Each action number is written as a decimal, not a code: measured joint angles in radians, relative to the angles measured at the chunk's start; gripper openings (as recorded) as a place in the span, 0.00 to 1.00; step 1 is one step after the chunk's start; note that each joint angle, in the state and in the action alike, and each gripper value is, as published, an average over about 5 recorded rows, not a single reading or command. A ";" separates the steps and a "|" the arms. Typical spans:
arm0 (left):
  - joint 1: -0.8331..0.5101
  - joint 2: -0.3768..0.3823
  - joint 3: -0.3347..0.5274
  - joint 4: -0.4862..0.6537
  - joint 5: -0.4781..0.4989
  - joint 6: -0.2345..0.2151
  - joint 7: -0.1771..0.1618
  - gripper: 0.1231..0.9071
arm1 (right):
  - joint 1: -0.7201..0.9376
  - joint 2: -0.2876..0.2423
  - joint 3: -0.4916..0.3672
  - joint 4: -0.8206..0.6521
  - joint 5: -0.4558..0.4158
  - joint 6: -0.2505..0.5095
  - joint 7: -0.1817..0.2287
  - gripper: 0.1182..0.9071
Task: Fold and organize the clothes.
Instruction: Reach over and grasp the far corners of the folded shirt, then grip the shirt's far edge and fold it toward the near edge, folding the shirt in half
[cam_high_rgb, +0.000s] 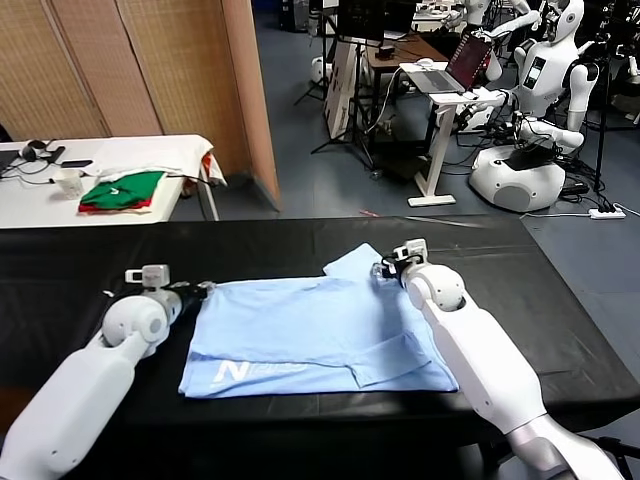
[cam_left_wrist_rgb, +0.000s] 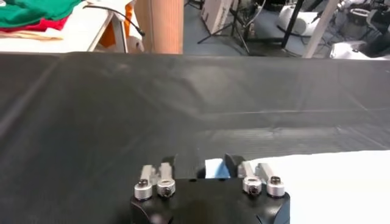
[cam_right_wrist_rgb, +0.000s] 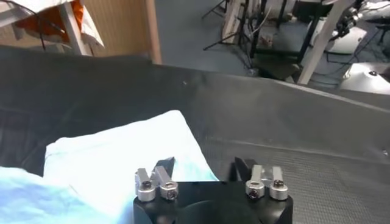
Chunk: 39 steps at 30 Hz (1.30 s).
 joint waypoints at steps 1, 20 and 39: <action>0.002 0.001 0.000 -0.002 0.001 0.000 0.002 0.11 | -0.001 0.001 0.001 0.000 -0.001 0.000 0.000 0.14; 0.019 0.022 -0.030 -0.066 -0.020 -0.021 0.004 0.03 | -0.050 -0.015 0.035 0.074 -0.004 -0.004 0.003 0.03; 0.080 0.024 -0.085 -0.106 -0.043 -0.024 0.006 0.39 | -0.077 -0.015 0.042 0.120 -0.024 0.028 0.000 0.03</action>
